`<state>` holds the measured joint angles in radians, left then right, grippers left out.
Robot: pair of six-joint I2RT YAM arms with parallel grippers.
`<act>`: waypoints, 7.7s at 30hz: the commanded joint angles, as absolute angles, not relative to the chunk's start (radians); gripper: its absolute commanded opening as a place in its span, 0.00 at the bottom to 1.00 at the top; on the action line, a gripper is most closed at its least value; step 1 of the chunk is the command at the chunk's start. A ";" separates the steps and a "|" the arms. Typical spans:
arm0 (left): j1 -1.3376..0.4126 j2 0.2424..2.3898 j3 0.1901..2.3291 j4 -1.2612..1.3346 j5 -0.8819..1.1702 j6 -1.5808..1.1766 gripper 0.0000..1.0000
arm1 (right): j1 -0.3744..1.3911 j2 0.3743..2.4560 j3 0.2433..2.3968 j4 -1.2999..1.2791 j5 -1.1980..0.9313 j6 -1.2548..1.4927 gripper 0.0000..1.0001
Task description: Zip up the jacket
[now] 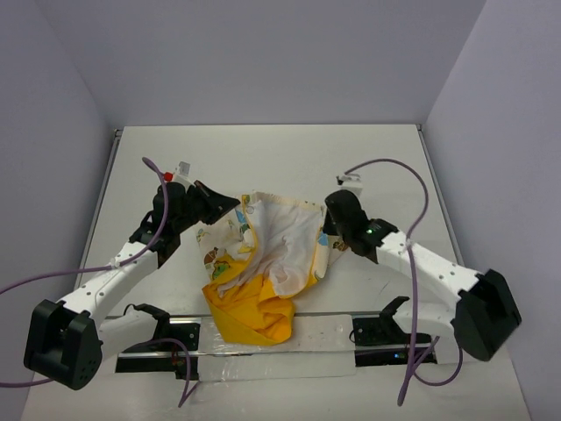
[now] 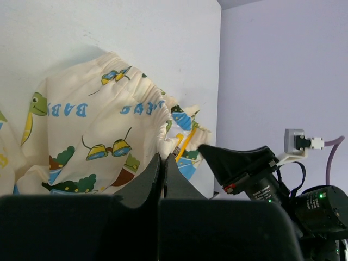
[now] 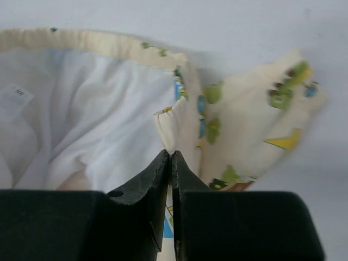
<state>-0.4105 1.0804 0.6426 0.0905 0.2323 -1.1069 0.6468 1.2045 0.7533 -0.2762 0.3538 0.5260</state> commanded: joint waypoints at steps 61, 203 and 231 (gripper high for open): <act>-0.408 1.071 0.638 0.115 0.310 -1.063 0.00 | 0.535 1.300 0.720 -0.190 0.277 0.688 0.46; -0.475 1.133 0.589 0.669 0.753 -1.103 0.00 | 0.536 1.188 0.764 0.267 -0.725 0.442 0.00; -0.474 1.127 0.577 0.662 0.724 -1.103 0.00 | 0.574 1.116 0.721 0.268 -0.734 0.445 0.00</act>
<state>-0.4698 1.1519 0.5556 0.5961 0.7330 -1.1076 0.5632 1.1594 0.7139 0.2559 -0.7292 0.4611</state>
